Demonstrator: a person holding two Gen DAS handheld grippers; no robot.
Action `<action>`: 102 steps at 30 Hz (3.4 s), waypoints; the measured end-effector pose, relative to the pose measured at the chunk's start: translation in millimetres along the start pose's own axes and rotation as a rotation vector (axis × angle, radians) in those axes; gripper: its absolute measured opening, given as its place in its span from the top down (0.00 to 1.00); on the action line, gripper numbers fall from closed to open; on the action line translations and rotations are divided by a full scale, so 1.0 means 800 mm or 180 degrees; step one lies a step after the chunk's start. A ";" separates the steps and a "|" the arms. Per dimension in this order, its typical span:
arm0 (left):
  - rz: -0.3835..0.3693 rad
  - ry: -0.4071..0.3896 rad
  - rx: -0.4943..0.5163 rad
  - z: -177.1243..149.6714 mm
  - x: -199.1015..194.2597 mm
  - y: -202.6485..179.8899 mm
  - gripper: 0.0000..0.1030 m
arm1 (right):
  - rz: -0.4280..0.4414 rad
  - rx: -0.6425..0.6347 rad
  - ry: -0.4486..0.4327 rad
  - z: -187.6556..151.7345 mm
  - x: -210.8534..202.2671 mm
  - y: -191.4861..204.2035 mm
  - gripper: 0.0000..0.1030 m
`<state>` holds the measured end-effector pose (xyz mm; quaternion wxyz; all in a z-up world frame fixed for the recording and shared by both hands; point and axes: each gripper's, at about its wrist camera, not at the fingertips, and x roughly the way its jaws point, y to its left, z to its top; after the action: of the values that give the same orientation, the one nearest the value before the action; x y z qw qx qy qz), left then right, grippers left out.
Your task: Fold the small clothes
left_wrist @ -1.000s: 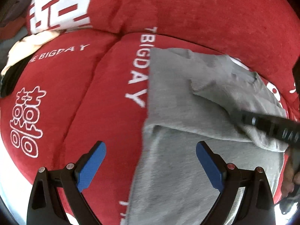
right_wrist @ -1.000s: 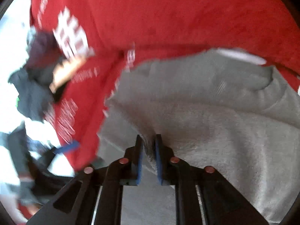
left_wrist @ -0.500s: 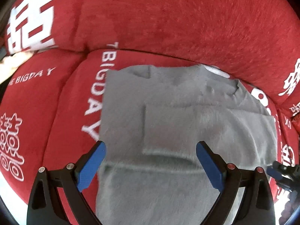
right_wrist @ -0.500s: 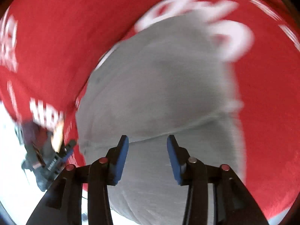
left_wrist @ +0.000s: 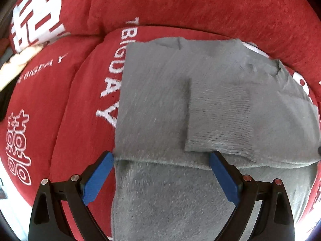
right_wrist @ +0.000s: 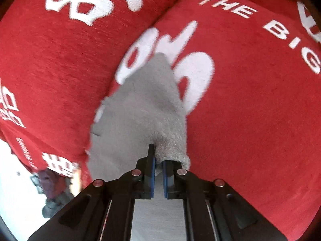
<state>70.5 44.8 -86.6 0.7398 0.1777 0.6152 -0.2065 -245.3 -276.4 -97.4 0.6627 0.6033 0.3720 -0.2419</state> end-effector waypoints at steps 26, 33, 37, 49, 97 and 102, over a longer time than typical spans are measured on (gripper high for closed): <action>-0.0888 0.0060 0.0253 0.012 -0.034 -0.011 0.86 | 0.0071 -0.0261 0.0482 -0.058 0.020 0.023 0.87; -0.0577 -0.0043 0.0322 -0.003 -0.029 -0.017 0.73 | -0.0030 -0.0422 0.0587 -0.064 0.030 0.035 0.87; -0.0363 -0.0095 0.0207 -0.004 -0.033 -0.013 0.17 | -0.0051 -0.0477 0.0632 -0.069 0.036 0.040 0.87; -0.0197 0.0171 0.0238 -0.033 -0.031 -0.012 0.17 | -0.0220 -0.0710 0.0655 -0.081 0.028 0.059 0.53; -0.0028 0.0056 0.0234 0.030 -0.007 -0.028 0.01 | -0.0288 -0.0674 0.0302 -0.014 -0.019 0.036 0.86; -0.0002 0.0119 0.0307 0.008 -0.022 -0.021 0.01 | -0.0708 -0.0612 0.0379 -0.023 0.003 0.021 0.86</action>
<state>64.3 28.5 -68.0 0.7187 0.2167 0.6183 -0.2329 -234.4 -255.1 -89.0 0.6632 0.5055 0.4966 -0.2409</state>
